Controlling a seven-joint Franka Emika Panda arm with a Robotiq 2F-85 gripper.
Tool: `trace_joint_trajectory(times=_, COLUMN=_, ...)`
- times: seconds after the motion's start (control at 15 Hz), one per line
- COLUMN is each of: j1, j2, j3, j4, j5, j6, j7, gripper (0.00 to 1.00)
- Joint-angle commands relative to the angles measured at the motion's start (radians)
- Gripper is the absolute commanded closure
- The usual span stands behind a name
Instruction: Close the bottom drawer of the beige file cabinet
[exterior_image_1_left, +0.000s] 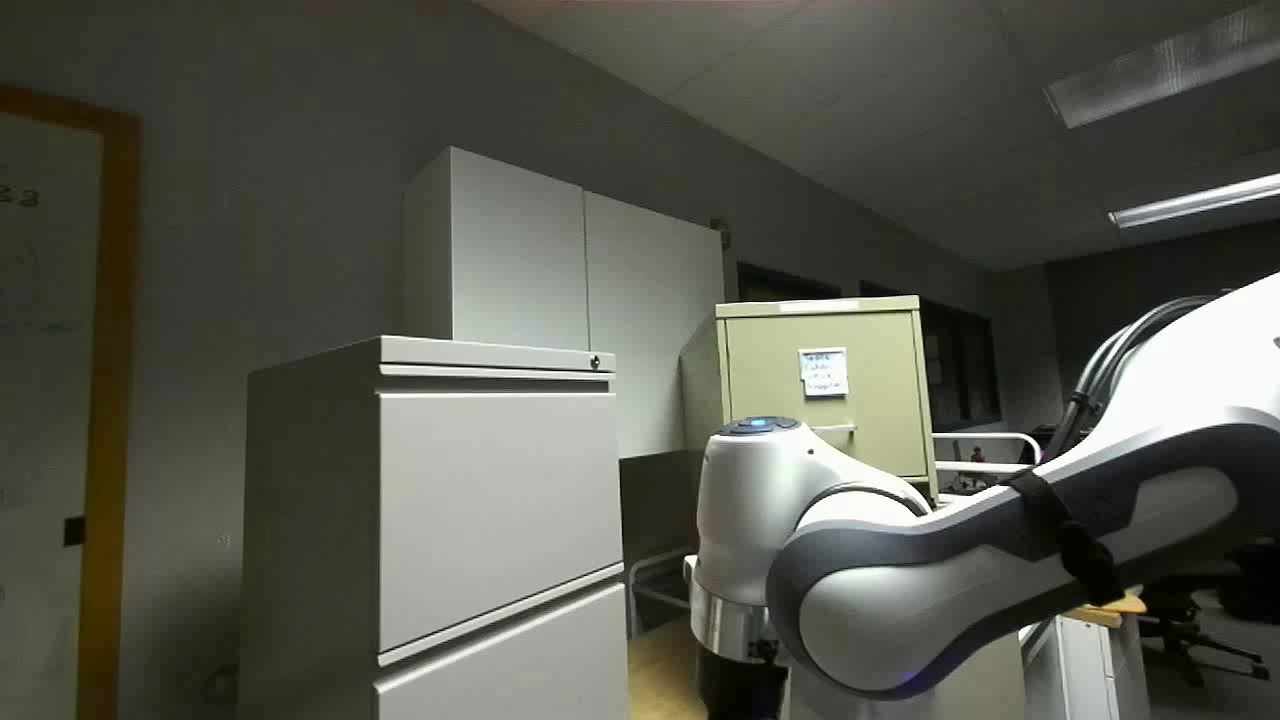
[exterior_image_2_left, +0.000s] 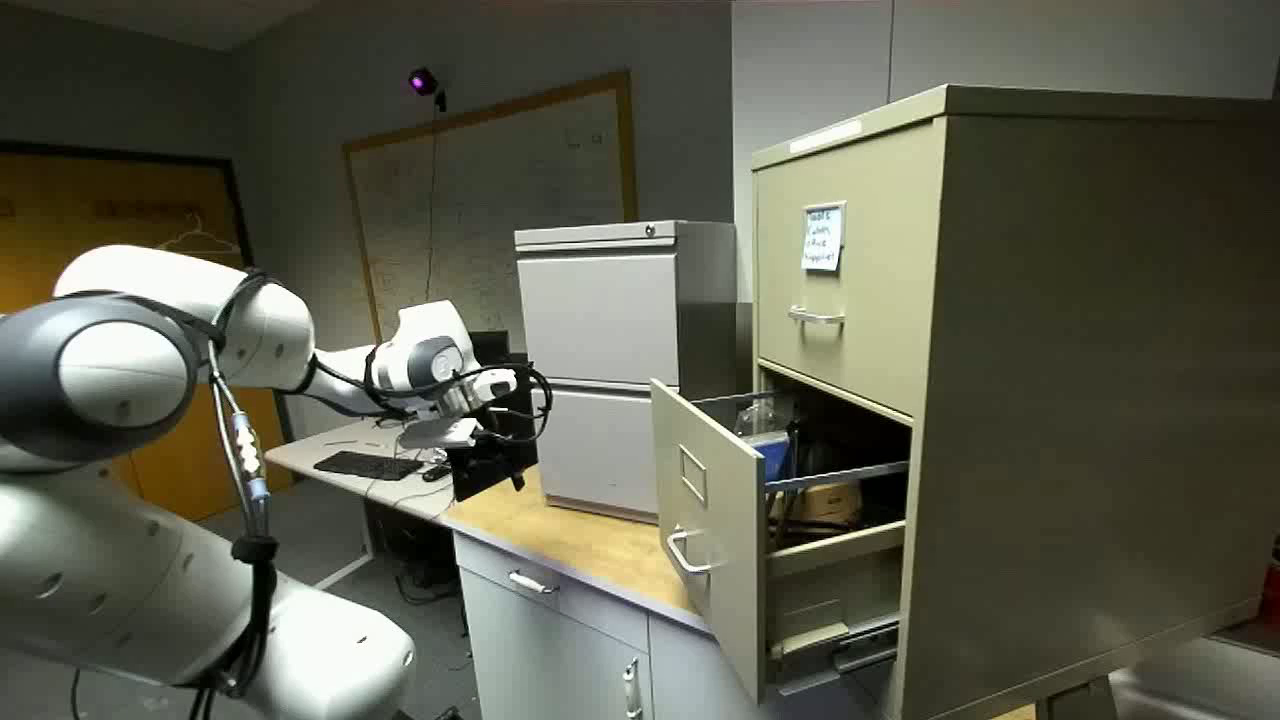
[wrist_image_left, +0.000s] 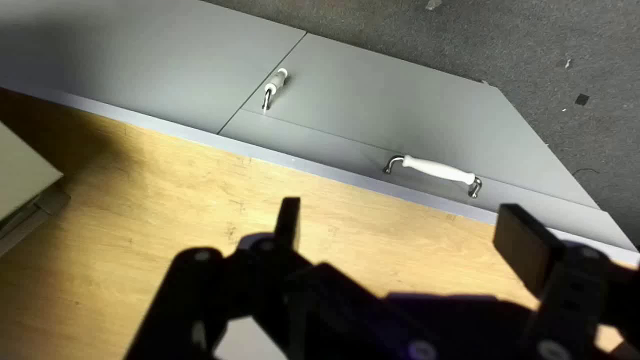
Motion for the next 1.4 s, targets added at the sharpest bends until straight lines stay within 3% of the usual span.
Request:
trace_joint_trajectory(times=0.0, j1=0.013, j2=0.002, j3=-0.012, j4=0.002, j5=-0.009, j6=-0.003, j7=0.007, gripper=0.00)
trace_joint_trajectory(times=0.47, j1=-0.015, j2=-0.006, j3=0.001, j4=0.005, j5=-0.037, j6=0.045, j7=0.059, gripper=0.02)
trace_joint_trajectory(times=0.53, j1=-0.024, j2=-0.008, j3=0.002, j4=0.002, j5=-0.043, j6=0.065, j7=0.079, gripper=0.25)
trace_joint_trajectory(times=0.67, j1=-0.057, j2=-0.014, j3=0.000, j4=-0.007, j5=-0.058, j6=0.114, j7=0.137, gripper=0.30)
trace_joint_trajectory(times=0.93, j1=-0.152, j2=-0.022, j3=-0.021, j4=-0.031, j5=-0.077, j6=0.187, j7=0.247, gripper=0.63)
trace_joint_trajectory(times=1.27, j1=-0.281, j2=-0.048, j3=-0.058, j4=-0.075, j5=-0.089, j6=0.187, j7=0.346, gripper=0.99)
trace_joint_trajectory(times=1.33, j1=-0.314, j2=-0.051, j3=-0.056, j4=-0.084, j5=-0.104, j6=0.190, j7=0.375, gripper=1.00)
